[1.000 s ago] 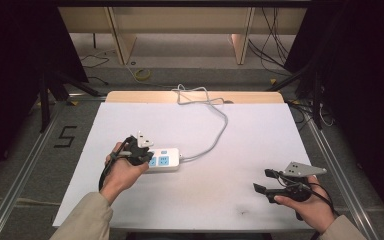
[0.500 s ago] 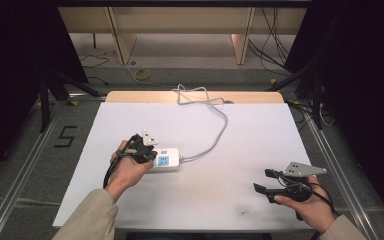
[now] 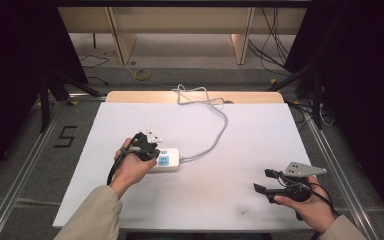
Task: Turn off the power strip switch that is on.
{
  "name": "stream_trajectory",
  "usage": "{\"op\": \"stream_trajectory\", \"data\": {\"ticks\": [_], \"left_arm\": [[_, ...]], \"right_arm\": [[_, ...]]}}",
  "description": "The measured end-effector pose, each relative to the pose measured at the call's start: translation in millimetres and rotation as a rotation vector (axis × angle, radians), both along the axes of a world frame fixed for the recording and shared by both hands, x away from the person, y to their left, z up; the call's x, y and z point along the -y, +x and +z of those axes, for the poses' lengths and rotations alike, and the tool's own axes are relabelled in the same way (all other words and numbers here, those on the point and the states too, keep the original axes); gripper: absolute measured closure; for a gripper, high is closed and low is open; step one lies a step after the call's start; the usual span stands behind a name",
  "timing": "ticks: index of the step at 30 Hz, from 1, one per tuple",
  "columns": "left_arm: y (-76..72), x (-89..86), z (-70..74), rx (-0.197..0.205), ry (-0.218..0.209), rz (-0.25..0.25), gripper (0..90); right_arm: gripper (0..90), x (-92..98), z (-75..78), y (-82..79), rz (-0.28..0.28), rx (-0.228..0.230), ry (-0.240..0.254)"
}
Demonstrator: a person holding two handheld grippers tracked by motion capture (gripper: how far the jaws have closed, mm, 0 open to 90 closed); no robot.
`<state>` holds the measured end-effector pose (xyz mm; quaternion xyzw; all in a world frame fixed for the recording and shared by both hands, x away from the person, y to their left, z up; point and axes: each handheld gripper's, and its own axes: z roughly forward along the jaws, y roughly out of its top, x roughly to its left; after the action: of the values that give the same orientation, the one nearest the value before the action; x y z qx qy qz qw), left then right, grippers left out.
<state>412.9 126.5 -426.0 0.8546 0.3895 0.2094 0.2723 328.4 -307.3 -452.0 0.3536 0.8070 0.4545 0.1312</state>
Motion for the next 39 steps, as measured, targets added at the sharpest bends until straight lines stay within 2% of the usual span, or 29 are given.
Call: {"op": "stream_trajectory", "data": {"ticks": [17, 39], "left_arm": [[14.0, 12.2, -6.3, -0.007, 0.013, -0.004, 89.8], [27.4, 18.6, -14.8, -0.031, 0.034, -0.002, 89.7]], "right_arm": [[29.2, 0.2, -0.1, 0.1, 0.002, 0.000, -0.001], [29.2, 0.1, -0.3, 0.3, 0.004, -0.005, -0.003]]}}
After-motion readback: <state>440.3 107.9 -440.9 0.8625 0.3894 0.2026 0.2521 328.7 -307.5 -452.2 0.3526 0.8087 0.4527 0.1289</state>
